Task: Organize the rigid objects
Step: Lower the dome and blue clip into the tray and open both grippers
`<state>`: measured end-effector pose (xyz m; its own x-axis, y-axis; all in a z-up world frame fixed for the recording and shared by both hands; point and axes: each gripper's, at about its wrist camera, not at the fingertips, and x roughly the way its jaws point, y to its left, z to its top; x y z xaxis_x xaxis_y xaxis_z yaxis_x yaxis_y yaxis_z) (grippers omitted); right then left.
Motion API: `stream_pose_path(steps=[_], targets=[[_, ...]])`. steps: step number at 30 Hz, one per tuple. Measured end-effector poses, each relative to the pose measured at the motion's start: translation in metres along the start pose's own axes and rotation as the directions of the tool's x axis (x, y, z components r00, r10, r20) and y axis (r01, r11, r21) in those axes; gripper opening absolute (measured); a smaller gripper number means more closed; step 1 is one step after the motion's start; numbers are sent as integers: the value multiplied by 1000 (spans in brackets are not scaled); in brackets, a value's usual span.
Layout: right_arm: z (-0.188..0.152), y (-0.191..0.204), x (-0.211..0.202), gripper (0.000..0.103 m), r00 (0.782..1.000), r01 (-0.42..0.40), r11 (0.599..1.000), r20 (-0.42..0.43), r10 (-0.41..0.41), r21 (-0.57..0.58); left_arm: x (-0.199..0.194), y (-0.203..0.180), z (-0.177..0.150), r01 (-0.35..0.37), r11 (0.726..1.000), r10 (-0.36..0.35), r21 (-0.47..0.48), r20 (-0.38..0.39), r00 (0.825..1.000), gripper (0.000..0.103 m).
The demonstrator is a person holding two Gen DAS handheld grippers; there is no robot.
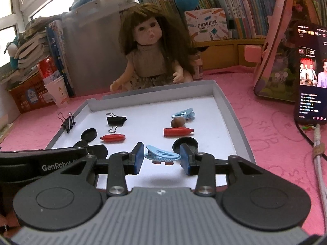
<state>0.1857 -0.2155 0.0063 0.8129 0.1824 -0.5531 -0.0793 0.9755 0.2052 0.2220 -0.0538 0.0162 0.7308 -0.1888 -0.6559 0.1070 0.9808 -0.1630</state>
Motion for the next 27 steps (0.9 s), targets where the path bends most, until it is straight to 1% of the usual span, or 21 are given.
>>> stream_pose_path(steps=[19, 27], targets=[[2, -3, 12, 44, 1000, 18, 1000, -7, -18, -17, 16, -1, -1, -19, 1000, 19, 1, -18, 1000, 27], [3, -6, 13, 46, 1000, 20, 1000, -7, -20, -13, 18, -2, -2, -23, 1000, 23, 11, -19, 1000, 27]])
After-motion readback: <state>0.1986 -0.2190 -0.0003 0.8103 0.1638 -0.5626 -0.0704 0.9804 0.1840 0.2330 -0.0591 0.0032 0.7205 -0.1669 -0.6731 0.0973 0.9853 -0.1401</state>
